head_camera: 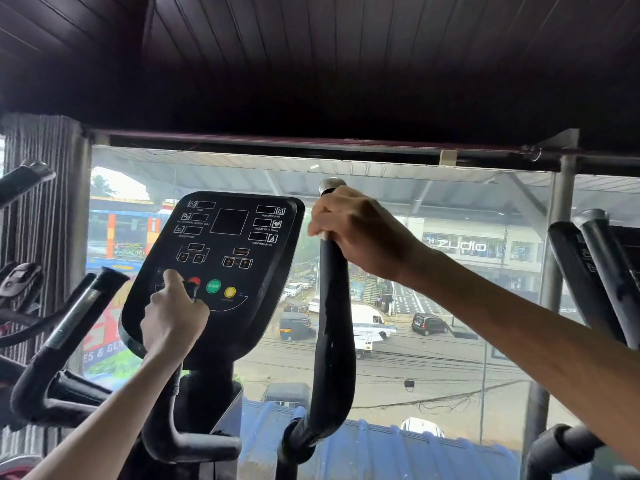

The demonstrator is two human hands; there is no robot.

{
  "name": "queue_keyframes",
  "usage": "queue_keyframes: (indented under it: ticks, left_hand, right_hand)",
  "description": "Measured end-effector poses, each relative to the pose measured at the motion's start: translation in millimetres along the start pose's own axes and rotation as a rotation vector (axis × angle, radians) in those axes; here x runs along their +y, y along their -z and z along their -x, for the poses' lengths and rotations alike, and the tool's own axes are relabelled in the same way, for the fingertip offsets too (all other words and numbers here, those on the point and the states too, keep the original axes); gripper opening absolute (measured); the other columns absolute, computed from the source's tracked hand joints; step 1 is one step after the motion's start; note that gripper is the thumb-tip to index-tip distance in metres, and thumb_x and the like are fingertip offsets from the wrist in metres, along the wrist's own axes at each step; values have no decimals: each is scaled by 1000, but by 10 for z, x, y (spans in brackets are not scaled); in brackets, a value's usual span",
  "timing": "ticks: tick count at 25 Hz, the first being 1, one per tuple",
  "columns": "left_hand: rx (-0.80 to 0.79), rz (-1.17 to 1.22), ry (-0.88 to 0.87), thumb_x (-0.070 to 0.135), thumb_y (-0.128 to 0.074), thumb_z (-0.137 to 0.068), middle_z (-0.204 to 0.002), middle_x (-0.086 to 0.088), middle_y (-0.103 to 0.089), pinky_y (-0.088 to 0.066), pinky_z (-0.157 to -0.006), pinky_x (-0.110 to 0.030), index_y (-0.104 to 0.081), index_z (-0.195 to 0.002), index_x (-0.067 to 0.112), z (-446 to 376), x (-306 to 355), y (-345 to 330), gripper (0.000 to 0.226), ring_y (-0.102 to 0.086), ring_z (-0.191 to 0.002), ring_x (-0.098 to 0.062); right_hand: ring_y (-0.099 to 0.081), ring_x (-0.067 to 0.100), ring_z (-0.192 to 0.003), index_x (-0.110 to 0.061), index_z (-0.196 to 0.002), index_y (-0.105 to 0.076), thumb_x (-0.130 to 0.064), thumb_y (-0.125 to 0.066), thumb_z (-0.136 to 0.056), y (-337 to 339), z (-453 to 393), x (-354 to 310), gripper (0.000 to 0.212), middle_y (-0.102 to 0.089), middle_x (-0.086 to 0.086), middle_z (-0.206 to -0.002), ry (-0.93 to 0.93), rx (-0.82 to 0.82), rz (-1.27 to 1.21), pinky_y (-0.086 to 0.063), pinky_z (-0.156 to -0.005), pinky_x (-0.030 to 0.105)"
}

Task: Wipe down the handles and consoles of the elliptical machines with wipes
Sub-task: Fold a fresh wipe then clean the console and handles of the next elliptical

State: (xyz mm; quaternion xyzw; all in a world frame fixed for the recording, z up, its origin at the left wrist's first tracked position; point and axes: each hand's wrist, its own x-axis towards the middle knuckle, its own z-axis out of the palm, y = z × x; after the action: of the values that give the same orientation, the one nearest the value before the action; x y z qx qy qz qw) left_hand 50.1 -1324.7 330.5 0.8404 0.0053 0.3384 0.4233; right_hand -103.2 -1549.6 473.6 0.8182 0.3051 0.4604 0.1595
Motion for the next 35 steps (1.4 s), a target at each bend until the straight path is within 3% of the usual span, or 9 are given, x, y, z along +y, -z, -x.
queue_keyframes:
  ticks: [6,10,12,14,19,24,28,31,35]
  left_hand:
    - [-11,9,-3,7,-56,-82,-74,-10,-48,-45,-64,-42,-38,-102,15,21,10,24,28,-52,-72,-36]
    - [-21,22,-2,8,-56,-83,-82,-15,-54,-45,-65,-42,-38,-103,16,23,4,37,28,-52,-75,-37]
    - [-16,23,4,8,-56,-82,-82,-14,-54,-44,-65,-42,-39,-104,16,11,-9,25,29,-52,-75,-36]
    - [-13,30,4,8,-56,-82,-80,-12,-51,-43,-65,-41,-40,-104,15,3,-9,14,29,-51,-75,-36]
    - [-15,38,-9,8,-57,-82,-83,-15,-55,-43,-65,-42,-40,-105,15,8,-10,20,28,-51,-74,-36]
    - [-5,23,8,10,-57,-84,-79,-13,-46,-40,-66,-42,-41,-107,13,32,14,40,28,-50,-75,-36]
    - [-11,7,-5,5,-57,-82,-73,-9,-43,-42,-64,-42,-38,-103,14,48,31,51,30,-52,-73,-37]
    - [-24,11,8,4,-58,-82,-71,-7,-41,-42,-63,-42,-39,-105,14,48,33,62,31,-49,-71,-34]
    - [-14,17,11,5,-58,-83,-72,-6,-42,-39,-64,-41,-40,-108,14,27,28,53,32,-48,-72,-33]
  right_hand:
    - [-67,33,-86,-6,-97,-68,0,-58,-89,93,-137,188,14,-73,11,-92,-132,180,104,-58,-68,46]
    - [-66,35,-94,-6,-105,-65,17,-55,-76,-45,37,4,38,-69,13,-100,-20,-182,148,-59,-73,47]
    - [-64,36,-117,-3,-115,-68,24,-53,-72,17,205,34,53,-69,16,-120,47,-209,115,-58,-91,47]
    - [-62,32,-123,-2,-119,-69,12,-43,-84,127,255,97,47,-69,14,-126,179,-159,183,-55,-98,42]
    - [-63,32,-121,0,-119,-69,2,-32,-91,226,91,241,47,-69,15,-125,203,-136,354,-58,-93,46]
    - [-57,28,-130,0,-137,-57,13,-40,-86,216,421,149,56,-58,14,-142,184,-179,288,-58,-94,45]
    - [-60,32,-125,0,-136,-58,30,-54,-71,202,358,164,72,-59,15,-140,39,-111,235,-60,-86,47]
    - [-56,35,-130,2,-129,-63,30,-53,-70,9,214,-47,66,-62,17,-136,-30,-134,154,-61,-82,51]
    - [-57,31,-129,2,-131,-62,30,-46,-67,107,453,-87,71,-61,17,-137,68,-143,149,-61,-85,45]
